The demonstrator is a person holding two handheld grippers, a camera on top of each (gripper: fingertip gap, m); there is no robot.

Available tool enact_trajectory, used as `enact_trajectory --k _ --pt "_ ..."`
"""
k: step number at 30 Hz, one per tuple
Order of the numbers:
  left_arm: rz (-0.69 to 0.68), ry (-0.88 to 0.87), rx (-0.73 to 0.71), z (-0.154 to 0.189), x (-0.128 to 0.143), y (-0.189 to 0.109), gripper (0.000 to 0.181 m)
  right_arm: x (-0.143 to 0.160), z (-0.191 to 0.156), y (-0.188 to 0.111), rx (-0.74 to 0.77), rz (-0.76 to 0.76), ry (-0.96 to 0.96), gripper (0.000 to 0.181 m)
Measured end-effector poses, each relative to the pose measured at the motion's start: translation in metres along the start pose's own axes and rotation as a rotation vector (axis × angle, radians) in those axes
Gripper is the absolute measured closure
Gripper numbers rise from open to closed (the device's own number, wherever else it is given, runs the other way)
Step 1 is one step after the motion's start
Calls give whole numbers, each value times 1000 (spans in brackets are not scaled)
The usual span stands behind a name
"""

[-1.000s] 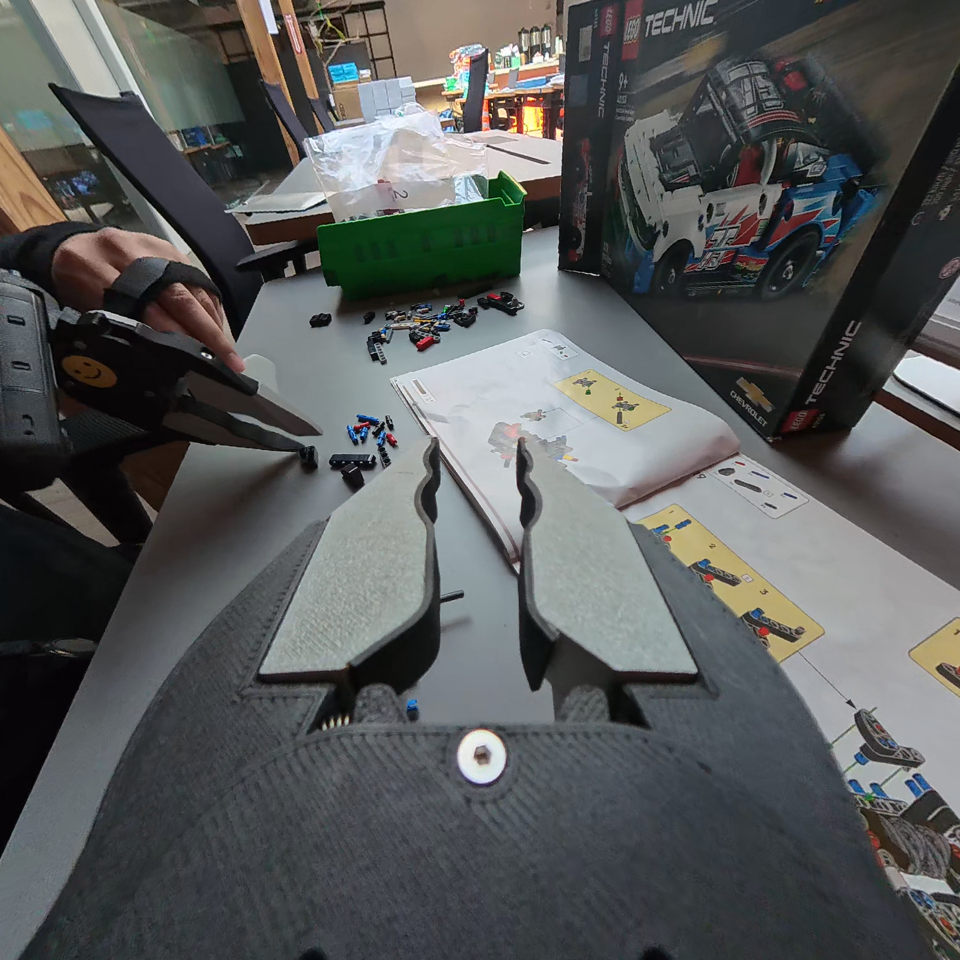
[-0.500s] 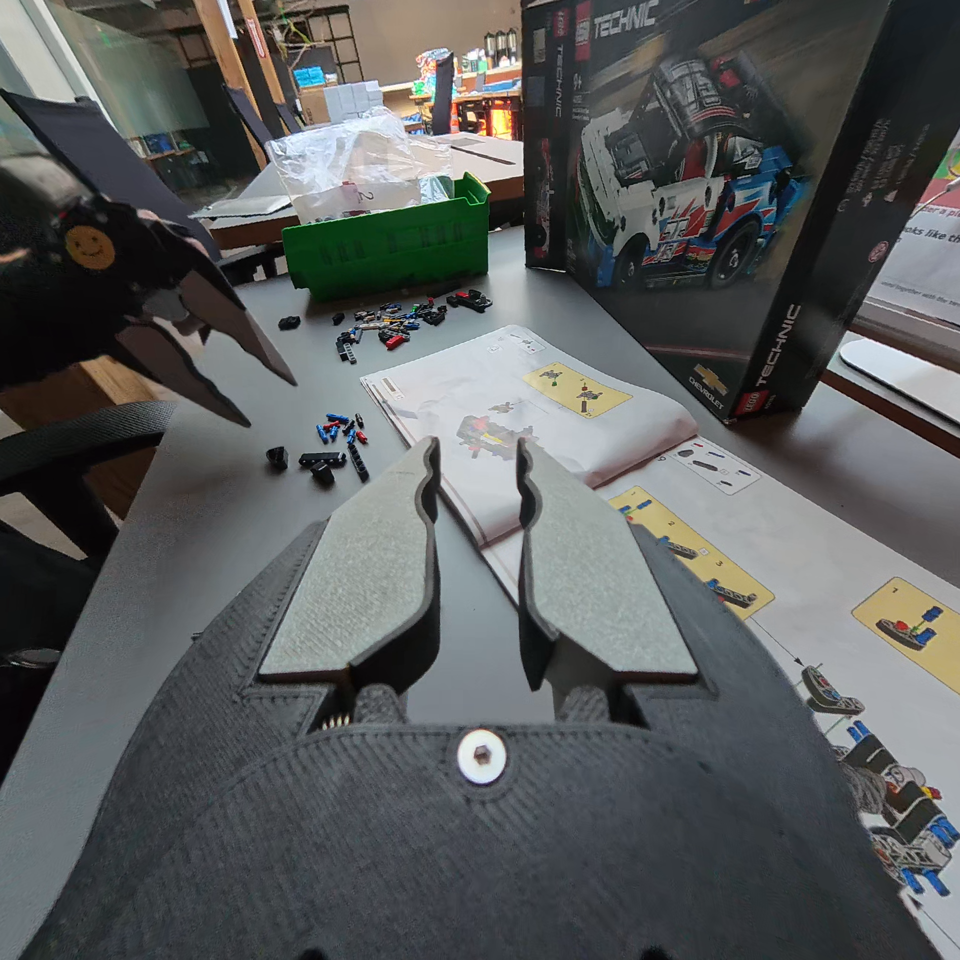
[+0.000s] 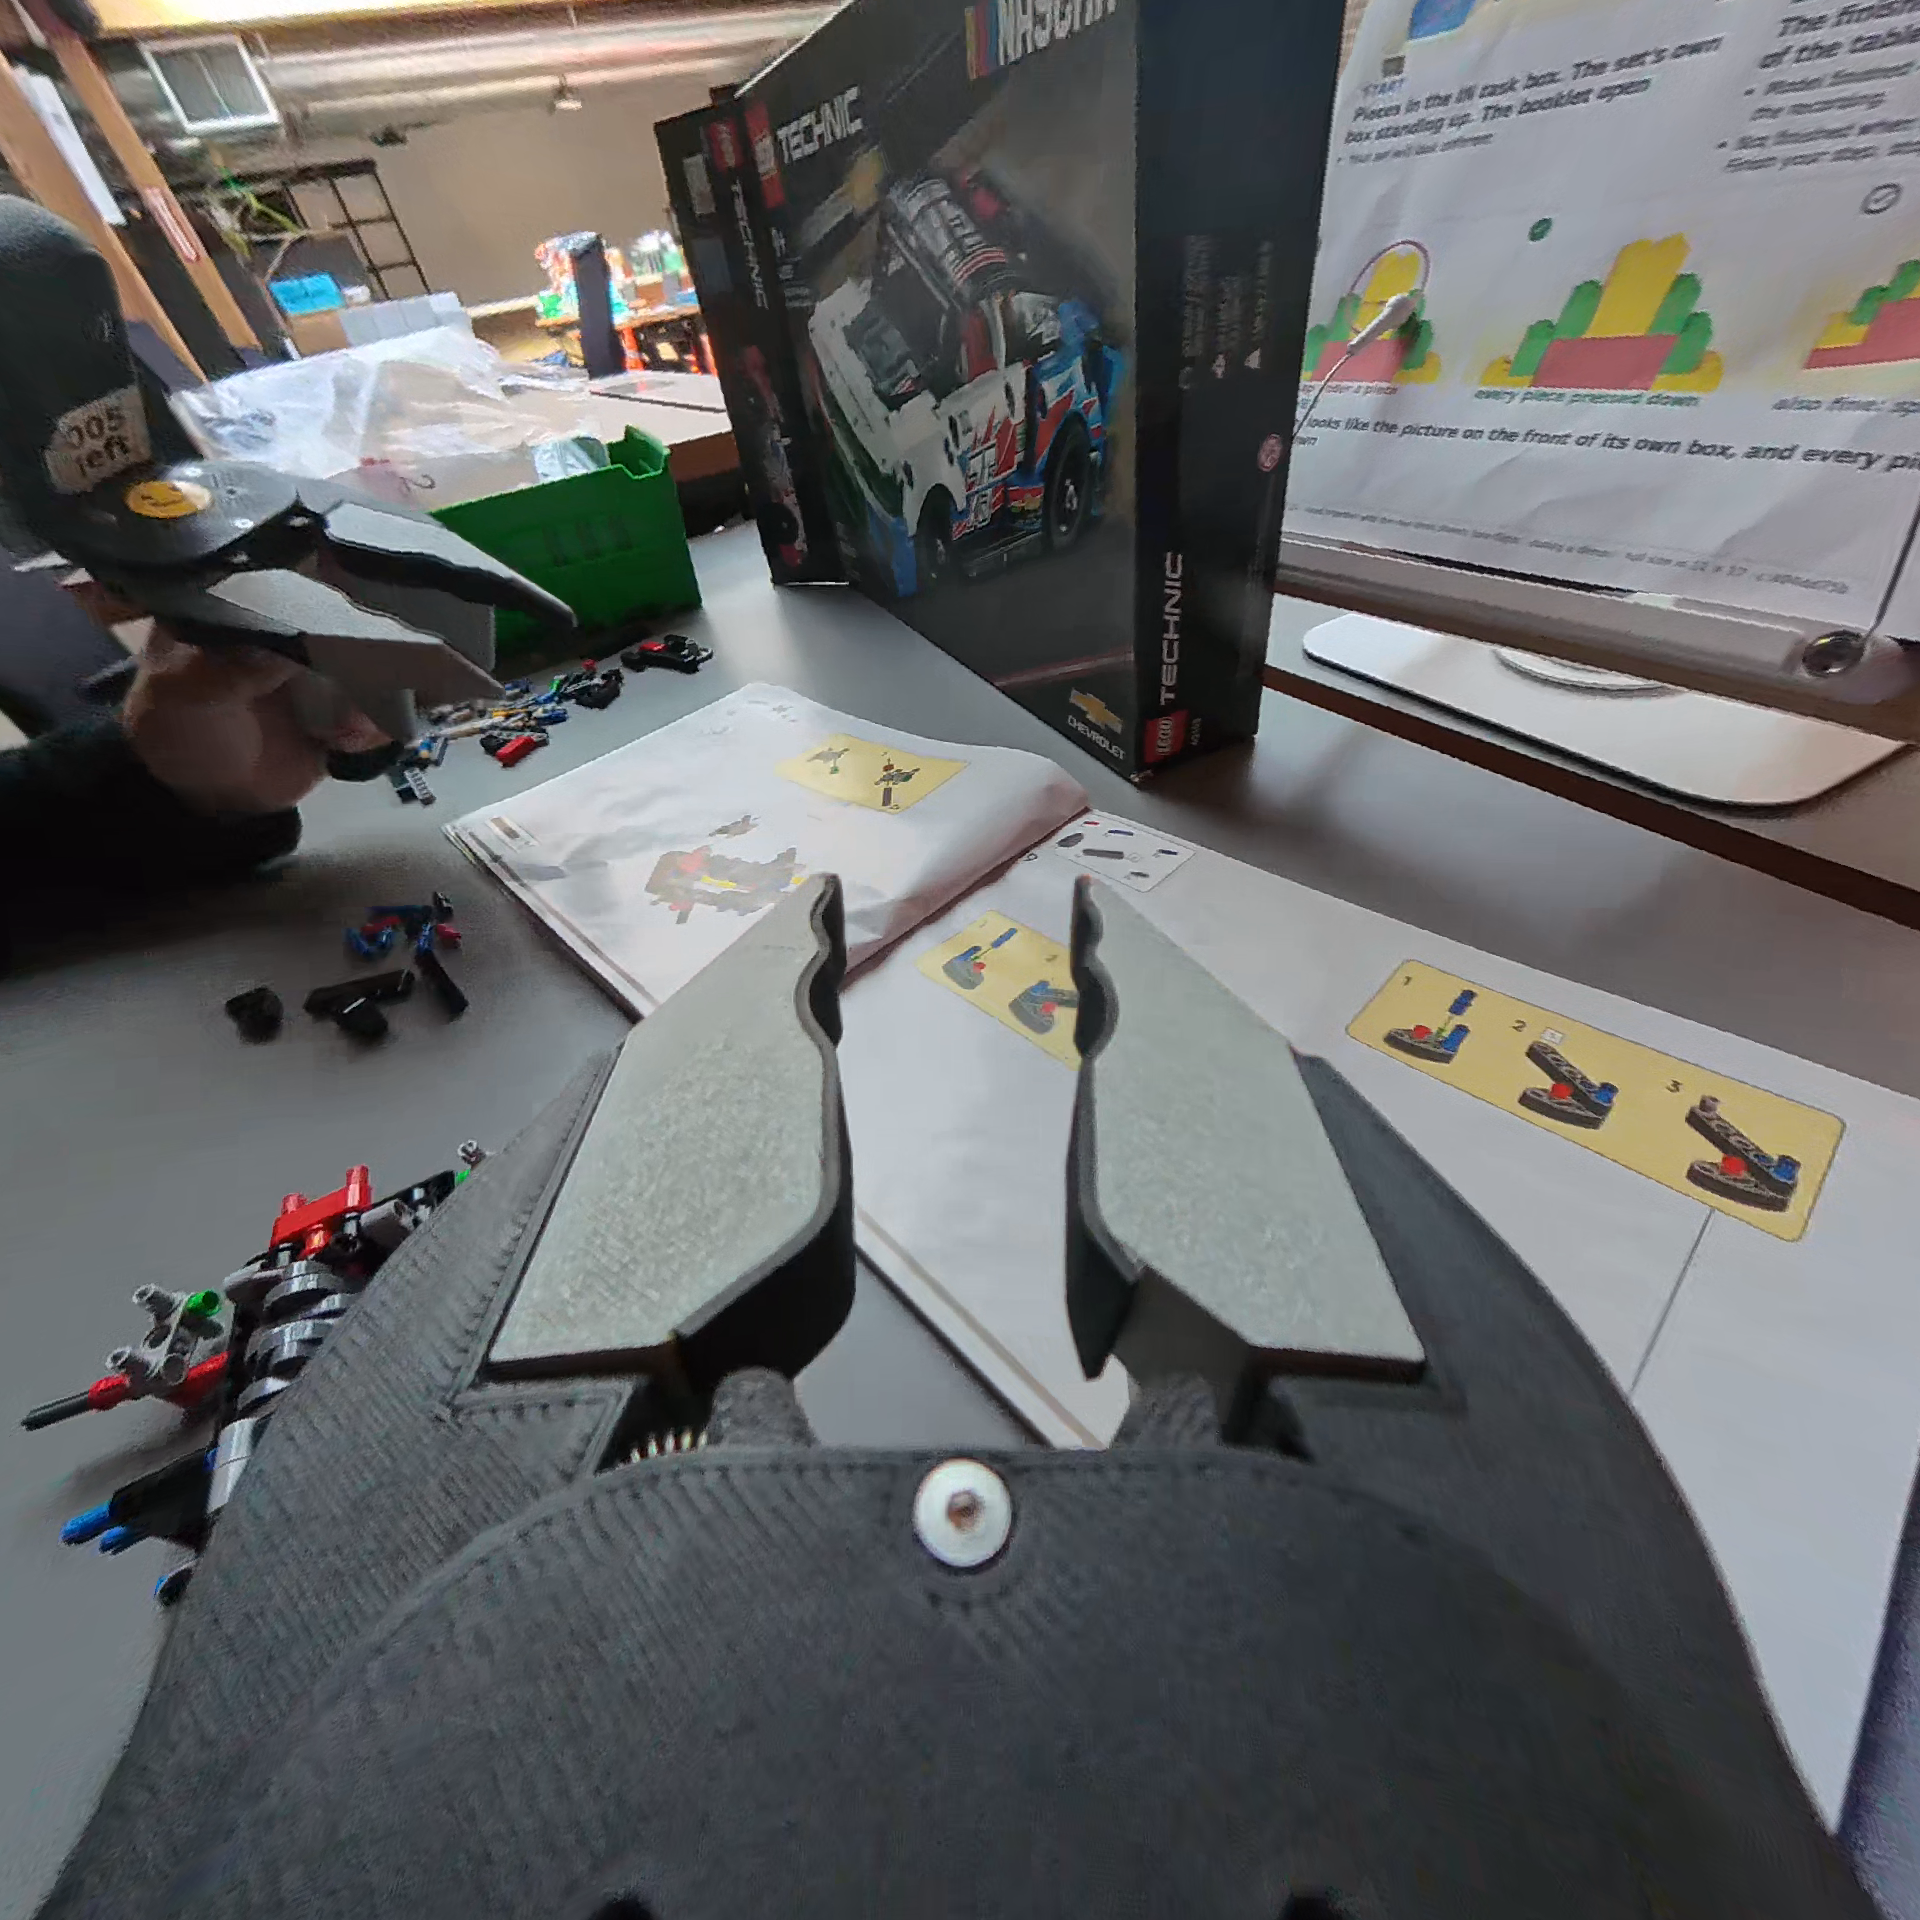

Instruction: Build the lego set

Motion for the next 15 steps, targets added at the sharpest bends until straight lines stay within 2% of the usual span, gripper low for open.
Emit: enact_trajectory --k 2,4,7,15 --pt "29 9 -19 -7 -3 1 134 2 5 0 12 -2 0 139" --pt "55 -3 -32 -13 0 0 139 4 7 3 16 -13 -7 139" --pt "20 -40 21 -9 9 2 141 9 5 11 -18 -30 10 138" --pt "41 -35 56 -4 6 -1 137 13 3 14 -38 -48 21 137"
Point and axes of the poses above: each gripper's, where its closed fingertips meet, y out along the fingers, x out of its underside, z = x × y across the jaws, the point moved 3 cm from there along -y, back along the fingers, and after that the axes turned 11 degrees about -y, right-handed, at the moved point
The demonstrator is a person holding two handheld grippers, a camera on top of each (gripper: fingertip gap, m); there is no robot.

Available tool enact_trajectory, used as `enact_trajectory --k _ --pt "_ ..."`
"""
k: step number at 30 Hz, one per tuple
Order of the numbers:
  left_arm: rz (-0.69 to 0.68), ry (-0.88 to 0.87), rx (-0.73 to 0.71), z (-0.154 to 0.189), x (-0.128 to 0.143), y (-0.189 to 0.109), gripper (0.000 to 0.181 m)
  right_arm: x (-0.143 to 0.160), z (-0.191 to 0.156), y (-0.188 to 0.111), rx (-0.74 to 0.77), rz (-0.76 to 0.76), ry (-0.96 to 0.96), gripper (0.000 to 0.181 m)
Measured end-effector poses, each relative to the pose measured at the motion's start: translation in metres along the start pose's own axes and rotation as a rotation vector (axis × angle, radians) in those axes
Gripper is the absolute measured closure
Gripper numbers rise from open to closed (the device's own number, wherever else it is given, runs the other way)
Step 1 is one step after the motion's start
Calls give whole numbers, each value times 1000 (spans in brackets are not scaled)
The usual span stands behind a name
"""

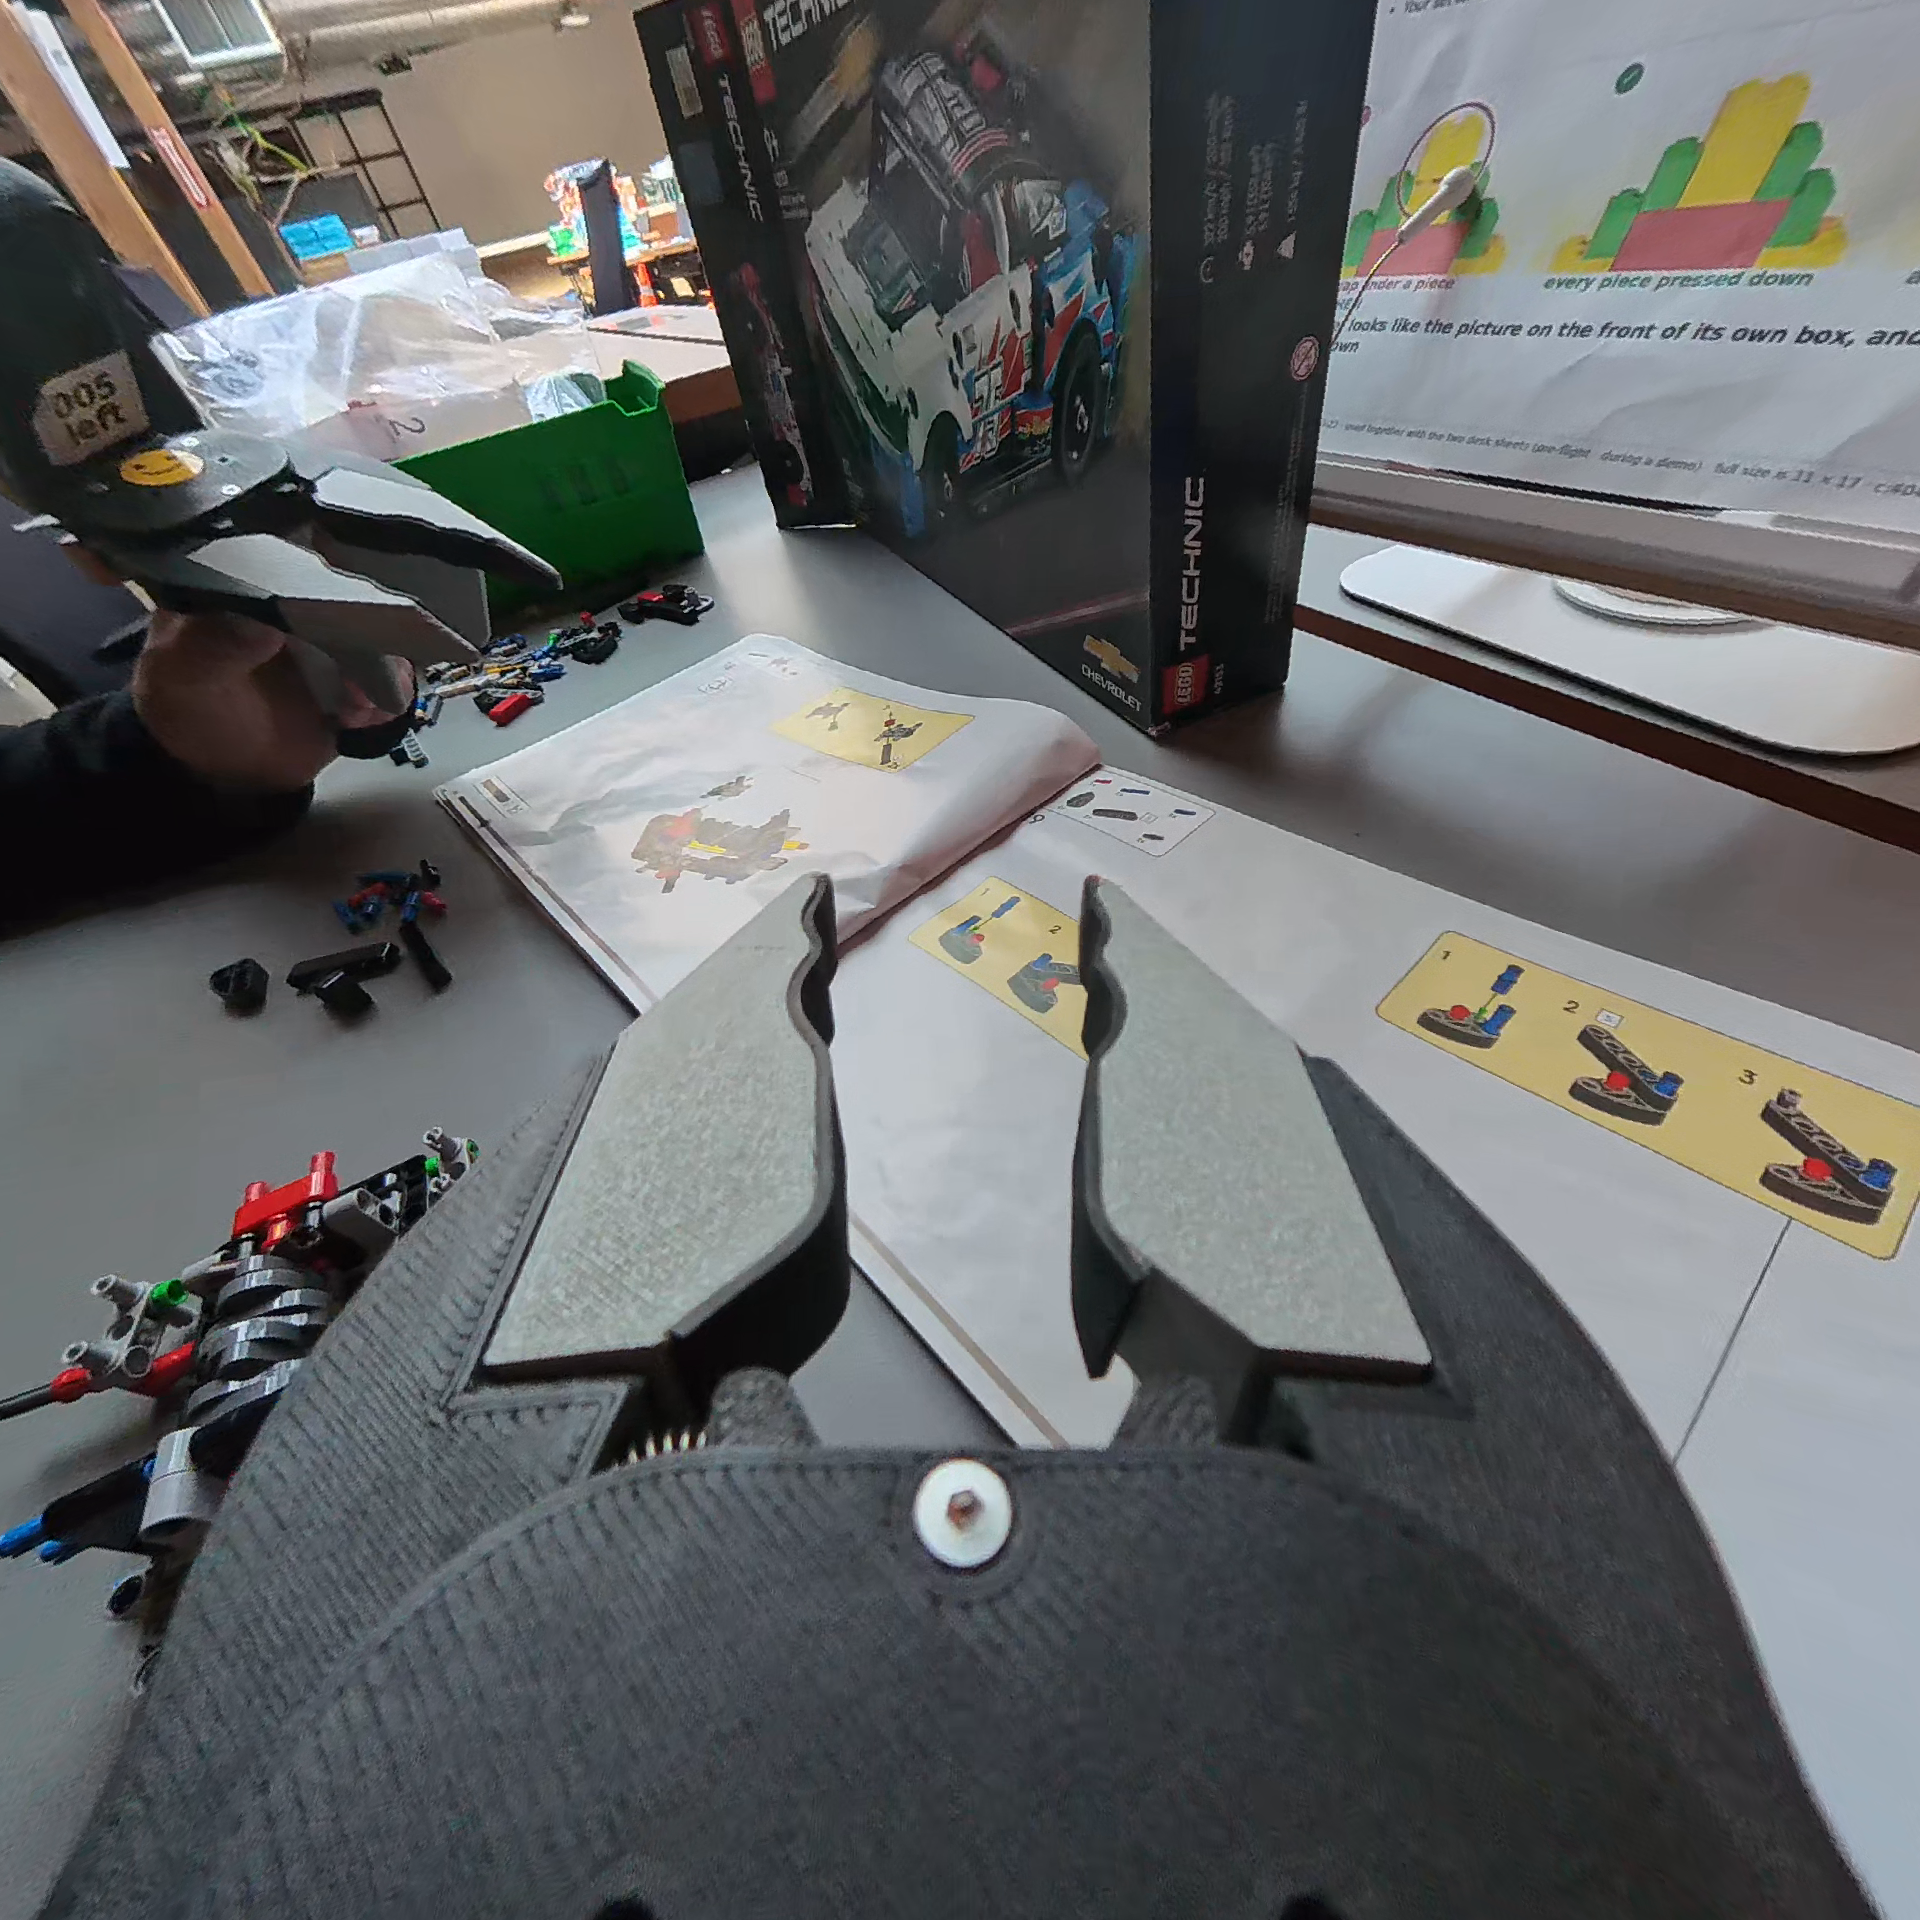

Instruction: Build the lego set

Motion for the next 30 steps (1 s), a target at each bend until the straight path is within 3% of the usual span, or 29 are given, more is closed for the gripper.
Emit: enact_trajectory --k 9,30 --pt "25 -5 5 3 -3 -1 135 -6 3 -10 1 71 64 136" --pt "-3 42 -10 5 1 -1 133 4 -4 2 -47 -13 16 138"
Point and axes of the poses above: each gripper's, where its closed fingertips meet, y out along the fingers, x out of its underside, z = x × y across the jaws, the point moved 3 cm from there along -y, back along the fingers, and after that the axes turned 11 degrees about -y, right-handed, at the moved point
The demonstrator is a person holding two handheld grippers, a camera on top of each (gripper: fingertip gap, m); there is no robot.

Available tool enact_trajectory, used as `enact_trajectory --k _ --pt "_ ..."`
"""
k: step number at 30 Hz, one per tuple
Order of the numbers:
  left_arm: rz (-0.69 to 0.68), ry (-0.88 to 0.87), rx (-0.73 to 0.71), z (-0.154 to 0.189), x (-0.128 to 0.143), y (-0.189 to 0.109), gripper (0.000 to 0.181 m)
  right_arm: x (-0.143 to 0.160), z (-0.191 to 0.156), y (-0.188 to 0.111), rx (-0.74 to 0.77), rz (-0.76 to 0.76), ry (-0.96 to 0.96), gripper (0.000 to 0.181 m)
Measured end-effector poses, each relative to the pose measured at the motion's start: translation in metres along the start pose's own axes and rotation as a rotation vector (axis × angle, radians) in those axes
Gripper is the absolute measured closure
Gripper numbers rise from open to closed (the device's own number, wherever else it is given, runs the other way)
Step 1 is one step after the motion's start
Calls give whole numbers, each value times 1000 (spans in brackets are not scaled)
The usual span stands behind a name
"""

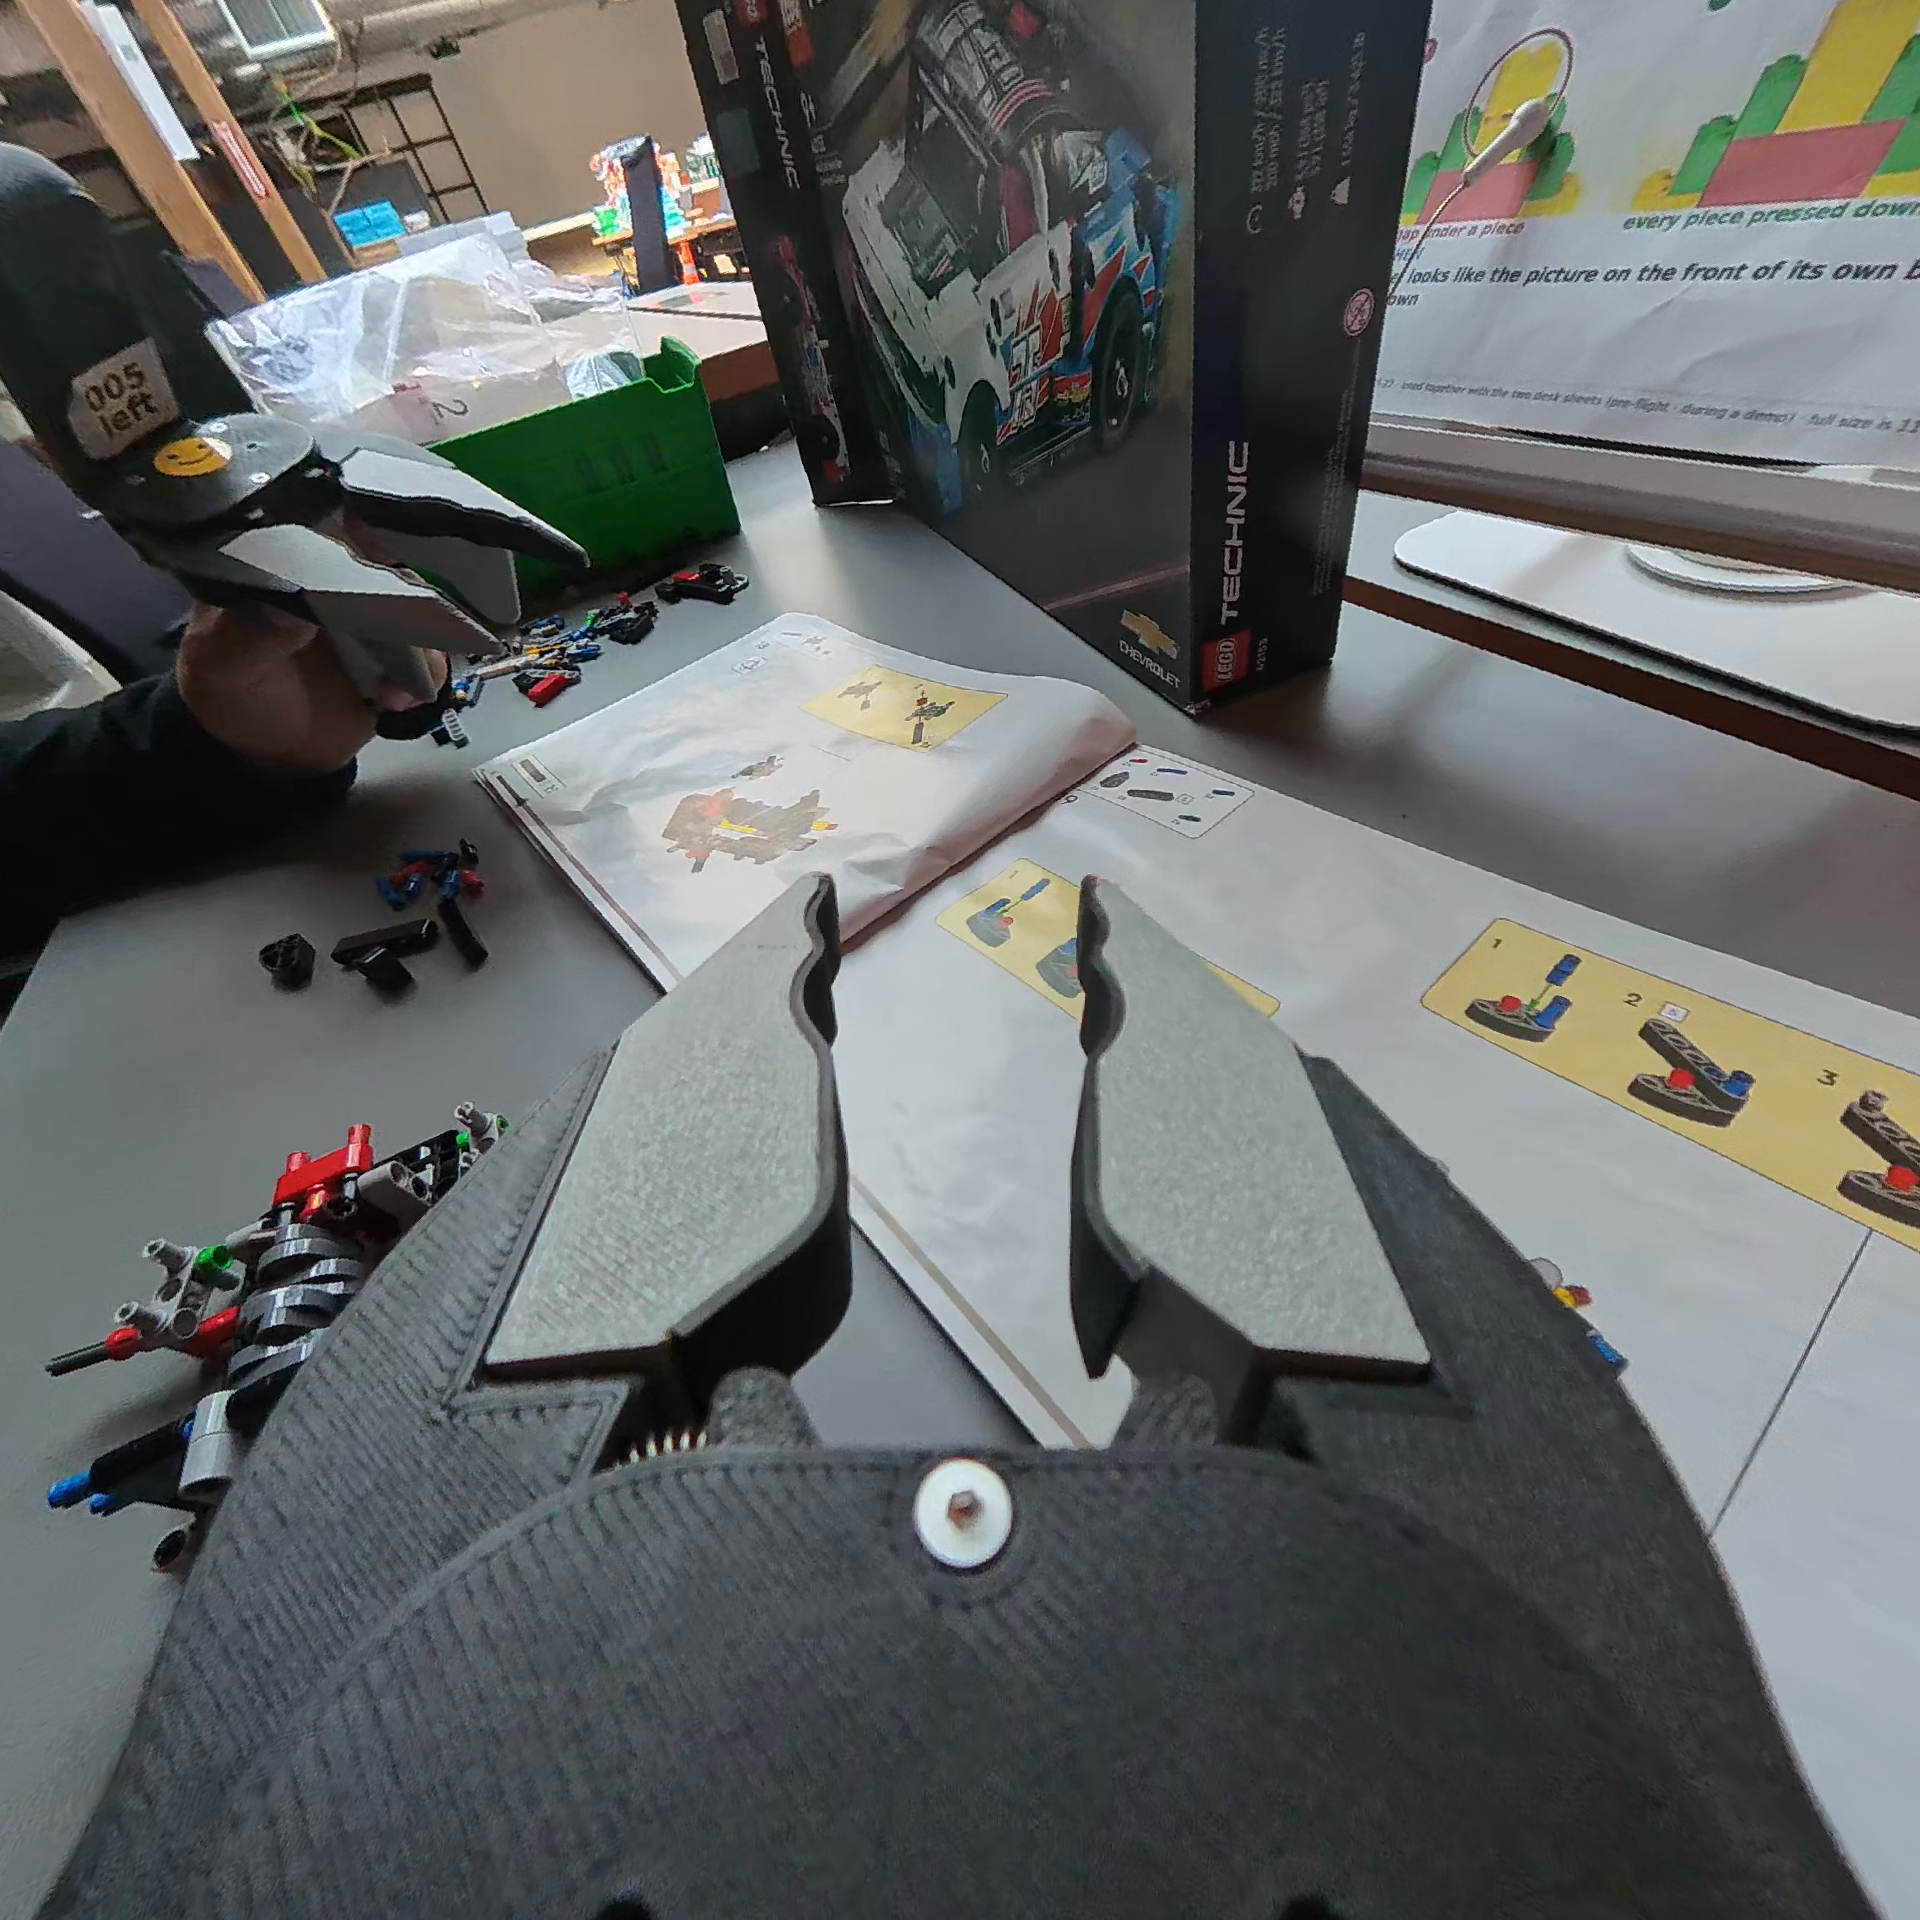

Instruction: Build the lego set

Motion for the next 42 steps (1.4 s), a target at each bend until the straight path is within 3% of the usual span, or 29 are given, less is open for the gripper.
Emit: enact_trajectory --k 42 --pt "-29 15 -43 -4 3 -2 145 5 1 1 8 -42 -35 140"
Point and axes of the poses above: each gripper's, where its closed fingertips meet, y out along the fingers, x out of its underside, z = x × y across the jaws, the point moved 3 cm from there along -y, back along the fingers, and after that the axes turned 11 degrees about -y, right-handed, at the moved point
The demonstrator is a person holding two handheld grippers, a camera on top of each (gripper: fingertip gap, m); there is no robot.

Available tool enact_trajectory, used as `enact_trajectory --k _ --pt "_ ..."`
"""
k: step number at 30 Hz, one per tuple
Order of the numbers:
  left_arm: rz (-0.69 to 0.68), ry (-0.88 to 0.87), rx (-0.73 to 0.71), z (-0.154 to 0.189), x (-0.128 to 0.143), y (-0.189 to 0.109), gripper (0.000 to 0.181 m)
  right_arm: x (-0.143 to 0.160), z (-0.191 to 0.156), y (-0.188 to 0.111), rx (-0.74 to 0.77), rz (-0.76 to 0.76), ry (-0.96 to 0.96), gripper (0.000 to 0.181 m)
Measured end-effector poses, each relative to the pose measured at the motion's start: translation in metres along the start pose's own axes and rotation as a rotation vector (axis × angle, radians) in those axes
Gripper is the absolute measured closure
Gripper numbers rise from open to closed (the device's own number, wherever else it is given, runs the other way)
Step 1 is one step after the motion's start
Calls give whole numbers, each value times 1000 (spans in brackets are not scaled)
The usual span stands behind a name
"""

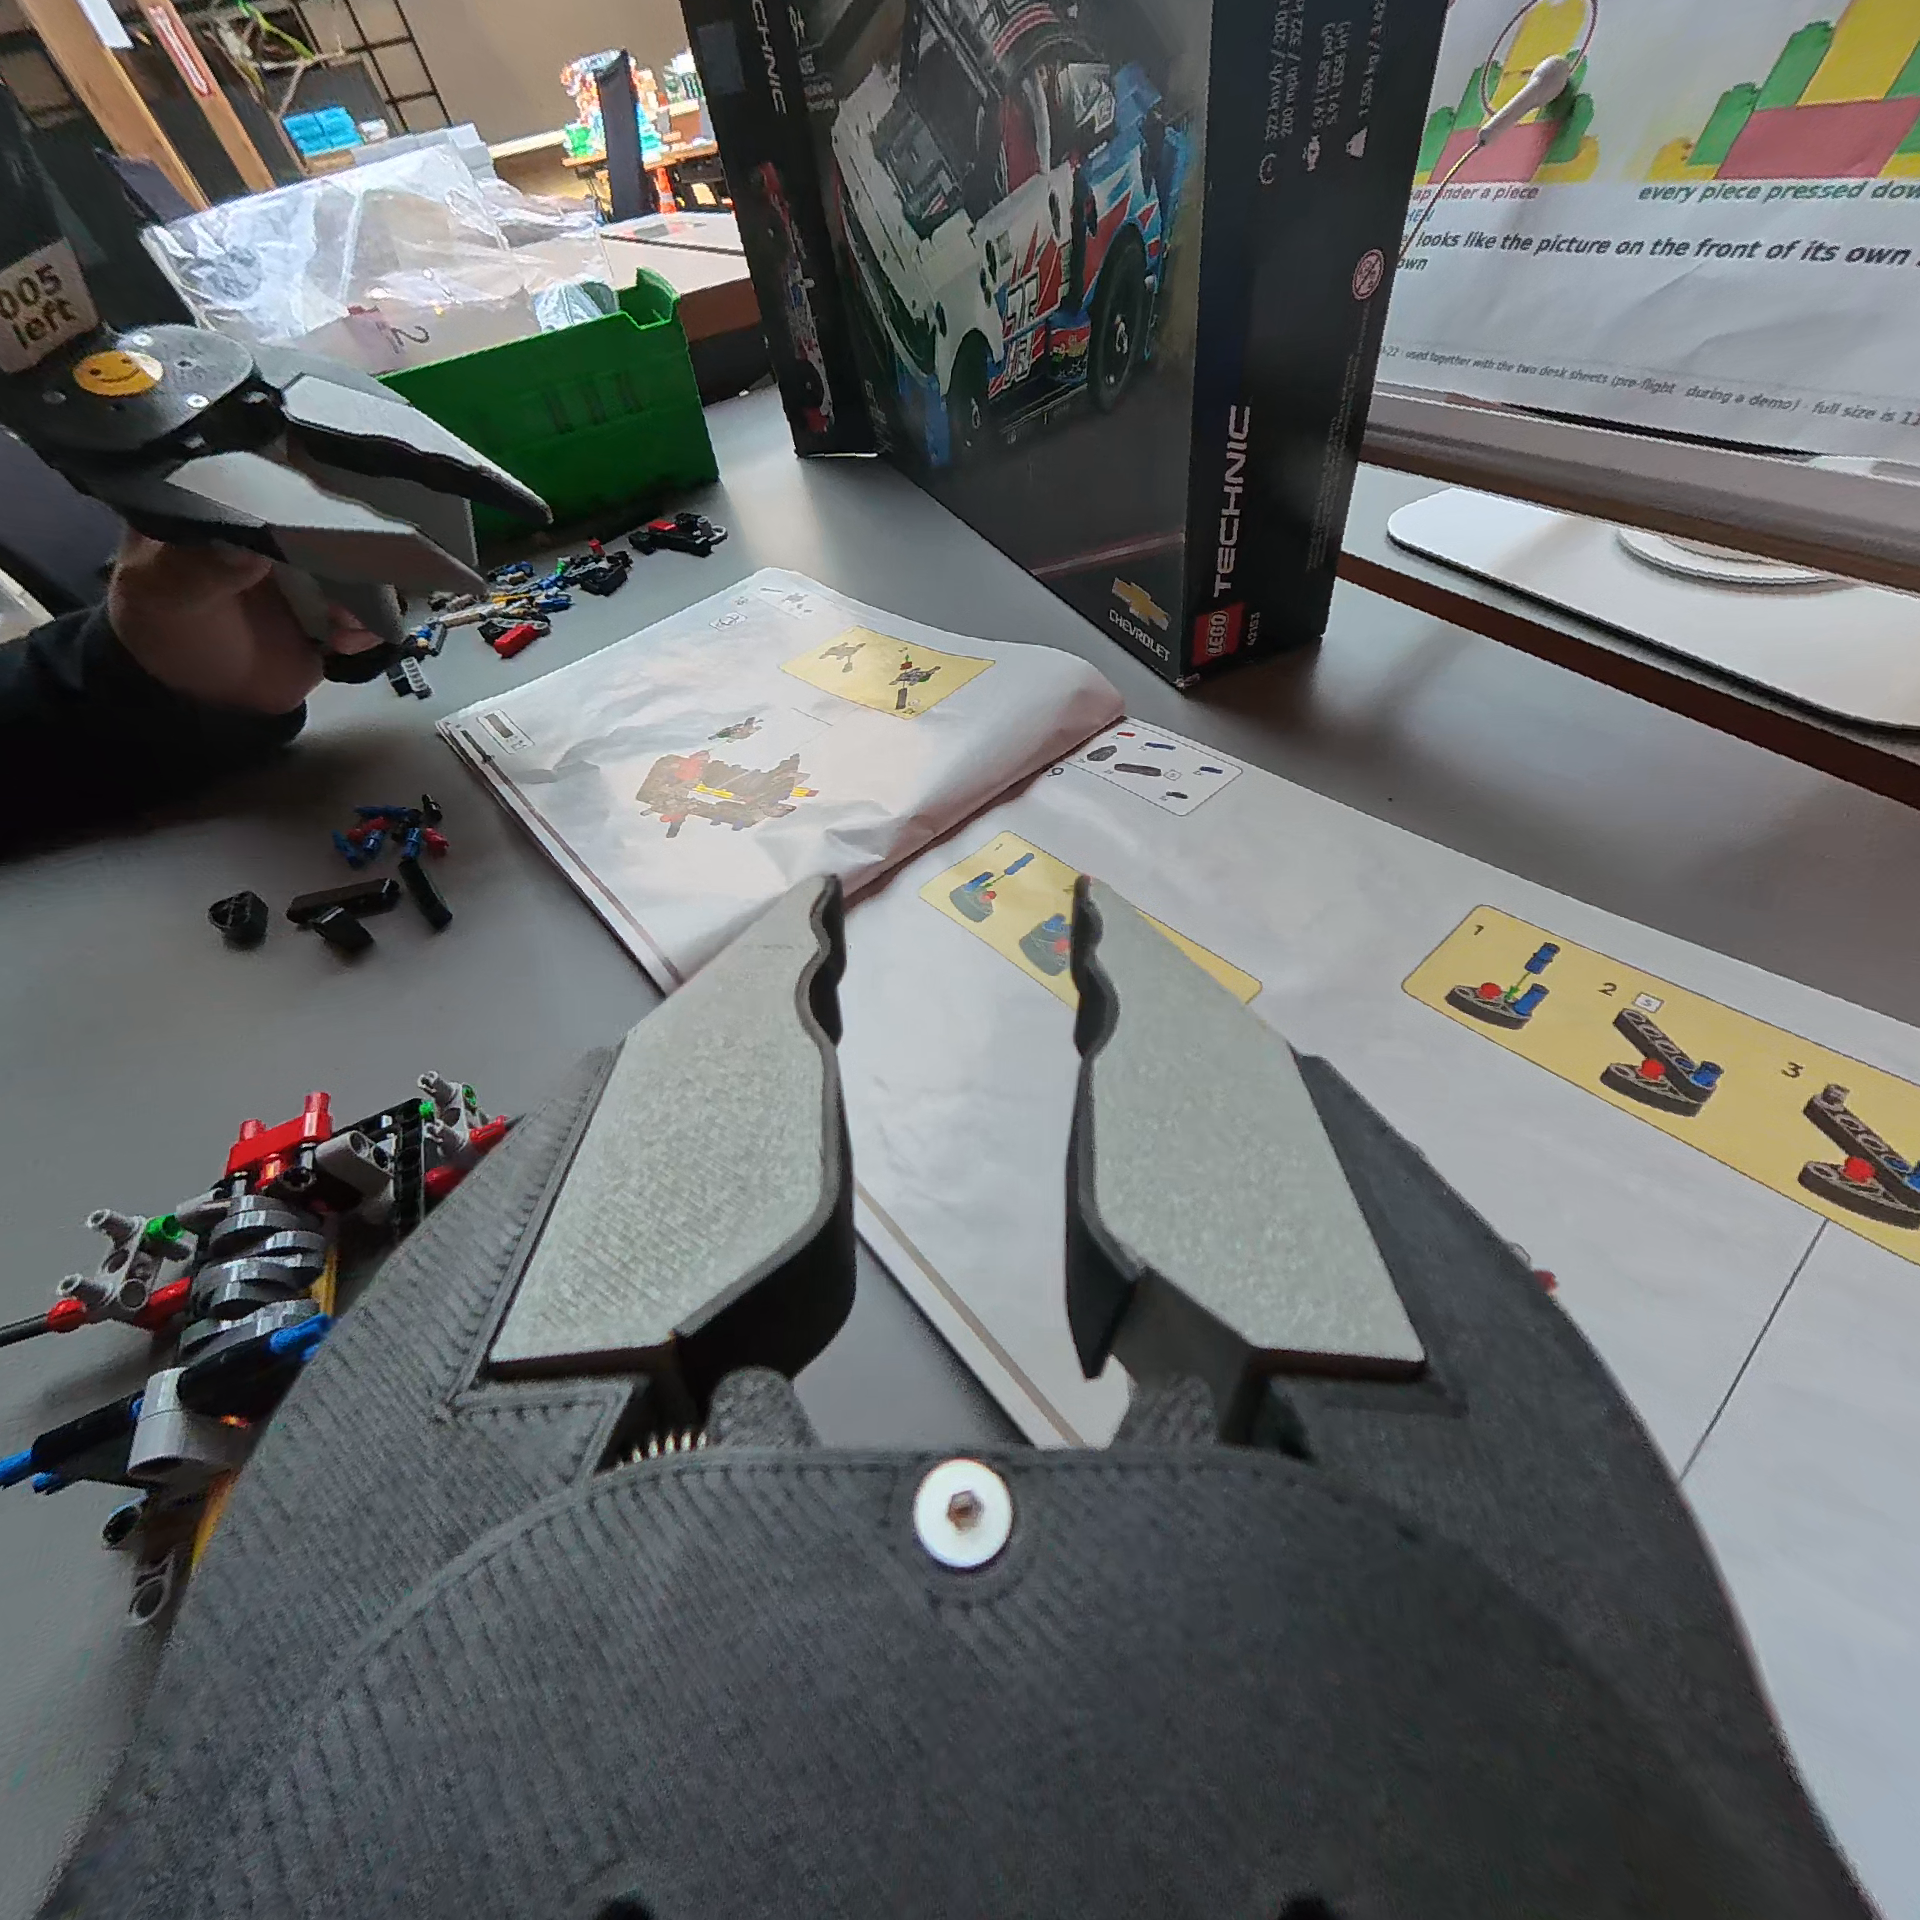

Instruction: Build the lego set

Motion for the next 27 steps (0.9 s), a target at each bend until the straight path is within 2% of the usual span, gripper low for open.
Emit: enact_trajectory --k 3,7,9,11,14,16,22,27 --pt "-22 6 -55 -7 2 -3 160 1 4 -2 17 -6 -1 141" --pt "-72 -23 -63 -1 1 -15 162 2 10 -5 47 -2 8 141" --pt "-119 -19 -24 9 3 -22 181 2 12 -6 59 -3 10 141" --pt "-219 -36 19 22 15 -24 181 3 12 -7 70 -7 8 141" --pt "-394 -60 93 42 39 -23 171 3 11 -8 75 -5 9 142" --pt "-476 -47 74 44 49 -25 171 3 11 -8 74 -9 7 142" --pt "-500 -107 148 58 49 -24 175 3 7 -6 58 -15 3 142" --pt "-579 -62 150 64 60 -11 174 3 4 -3 40 -22 -5 143"
Point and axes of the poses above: each gripper's, where its closed fingertips meet, y out along the fingers, x out of its underside, z = x × y across the jaws, the point moved 3 cm from there along -y, back along the fingers, and after that the axes turned 11 degrees about -y, right-handed, at the moved point
